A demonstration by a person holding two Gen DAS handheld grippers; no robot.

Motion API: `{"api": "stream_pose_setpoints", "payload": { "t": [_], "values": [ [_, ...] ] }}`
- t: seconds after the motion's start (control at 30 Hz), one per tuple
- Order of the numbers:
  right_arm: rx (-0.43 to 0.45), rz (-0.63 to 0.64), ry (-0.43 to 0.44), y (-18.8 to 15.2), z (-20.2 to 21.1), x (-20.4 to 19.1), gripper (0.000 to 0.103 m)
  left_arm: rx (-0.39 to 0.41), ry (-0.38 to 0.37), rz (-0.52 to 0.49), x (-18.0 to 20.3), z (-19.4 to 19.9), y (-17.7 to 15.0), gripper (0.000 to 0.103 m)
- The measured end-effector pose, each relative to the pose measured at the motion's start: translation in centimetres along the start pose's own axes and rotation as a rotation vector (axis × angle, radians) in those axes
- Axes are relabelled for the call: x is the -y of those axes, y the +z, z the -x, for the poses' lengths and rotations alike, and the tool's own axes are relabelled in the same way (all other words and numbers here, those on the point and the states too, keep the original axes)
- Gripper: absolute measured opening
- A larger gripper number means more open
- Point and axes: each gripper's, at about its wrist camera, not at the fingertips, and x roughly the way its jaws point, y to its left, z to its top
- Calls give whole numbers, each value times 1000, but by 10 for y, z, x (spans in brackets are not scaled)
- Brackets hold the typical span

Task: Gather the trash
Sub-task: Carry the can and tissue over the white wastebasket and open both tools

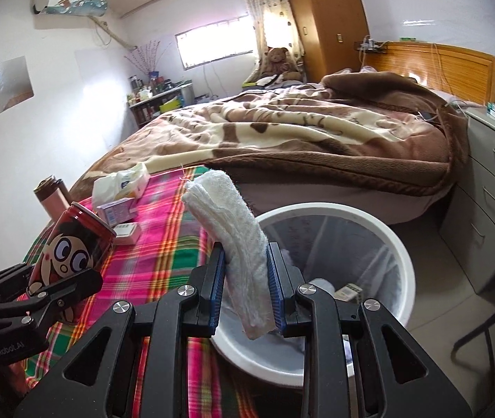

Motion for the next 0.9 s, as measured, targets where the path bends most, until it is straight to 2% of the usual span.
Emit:
{"api": "stream_pose_setpoints", "payload": {
  "t": [0.23,0.53,0.9],
  "values": [
    [-1,-33,-57,2,-2,21,25,-21,-41,-19,20,-20,8,54],
    [-49,-71,-123,0,-18,45,25,-69,-66,-42,42,-52,11,54],
    [-96,-94,-140,-6,-29,63,27,-111,-81,-69,63,-73,13,54]
  ]
}}
